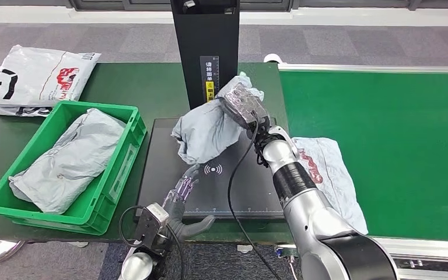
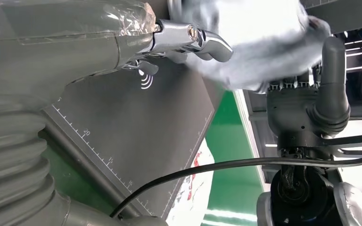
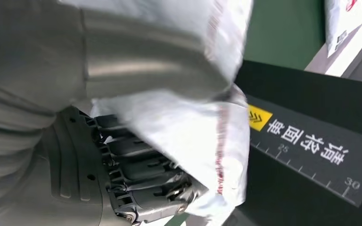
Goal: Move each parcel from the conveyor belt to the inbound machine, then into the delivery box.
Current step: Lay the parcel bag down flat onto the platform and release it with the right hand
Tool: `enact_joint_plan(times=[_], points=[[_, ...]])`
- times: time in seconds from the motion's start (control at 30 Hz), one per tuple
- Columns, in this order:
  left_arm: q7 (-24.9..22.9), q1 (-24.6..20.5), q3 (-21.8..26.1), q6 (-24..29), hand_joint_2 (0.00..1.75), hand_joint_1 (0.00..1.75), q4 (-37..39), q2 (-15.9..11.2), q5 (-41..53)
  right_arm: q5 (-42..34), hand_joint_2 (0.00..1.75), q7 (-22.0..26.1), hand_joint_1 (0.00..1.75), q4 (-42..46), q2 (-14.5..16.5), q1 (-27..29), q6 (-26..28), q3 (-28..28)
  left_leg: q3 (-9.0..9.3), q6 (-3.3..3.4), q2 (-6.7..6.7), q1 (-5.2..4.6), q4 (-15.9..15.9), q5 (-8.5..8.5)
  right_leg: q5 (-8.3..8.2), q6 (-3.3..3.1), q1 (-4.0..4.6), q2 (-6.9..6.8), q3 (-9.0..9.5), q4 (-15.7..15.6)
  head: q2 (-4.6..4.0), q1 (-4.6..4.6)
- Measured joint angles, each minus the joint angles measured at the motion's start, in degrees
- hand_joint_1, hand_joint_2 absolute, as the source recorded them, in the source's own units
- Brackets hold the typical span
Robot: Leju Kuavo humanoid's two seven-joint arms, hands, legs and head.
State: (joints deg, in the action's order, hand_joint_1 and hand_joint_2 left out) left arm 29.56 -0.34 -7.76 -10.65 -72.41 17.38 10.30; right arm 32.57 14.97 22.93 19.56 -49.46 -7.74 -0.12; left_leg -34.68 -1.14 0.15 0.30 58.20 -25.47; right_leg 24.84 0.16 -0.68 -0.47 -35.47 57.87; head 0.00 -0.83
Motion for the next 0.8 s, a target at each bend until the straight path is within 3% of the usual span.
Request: enact_joint_plan(times=[0.1,0.63,0.8], points=[[0.00,-0.01,0.00,0.33,1.75,0.00,0.00,0.00,-0.10,-1.46,0.00,-0.45,0.00,-0.34,0.00,0.25,-0.13,1.06,0.00,0.00,0.00,0.00,0.00,0.00,0.00,0.00,-0.01,0.00,0.00,0.00,0.00,0.00],[-0.64,-1.45,0.00,1.50,1.75,0.00,0.71,0.03,-0.55,-3.54,0.00,-0.26,0.00,-0.51,-0.10,1.54,-0.31,3.49,0.02,0.00,0.00,0.00,0.01,0.00,0.00,0.00,-0.01,0.01,-0.01,0.00,0.00,0.00],[-1.09,-2.48,-0.02,2.10,1.75,0.00,1.43,0.04,-0.91,-6.21,0.00,4.28,0.00,1.08,-0.46,2.74,-2.86,4.26,0.02,0.00,0.00,0.00,0.02,0.00,-0.01,-0.01,-0.01,0.01,-0.01,0.00,0.00,0.00]])
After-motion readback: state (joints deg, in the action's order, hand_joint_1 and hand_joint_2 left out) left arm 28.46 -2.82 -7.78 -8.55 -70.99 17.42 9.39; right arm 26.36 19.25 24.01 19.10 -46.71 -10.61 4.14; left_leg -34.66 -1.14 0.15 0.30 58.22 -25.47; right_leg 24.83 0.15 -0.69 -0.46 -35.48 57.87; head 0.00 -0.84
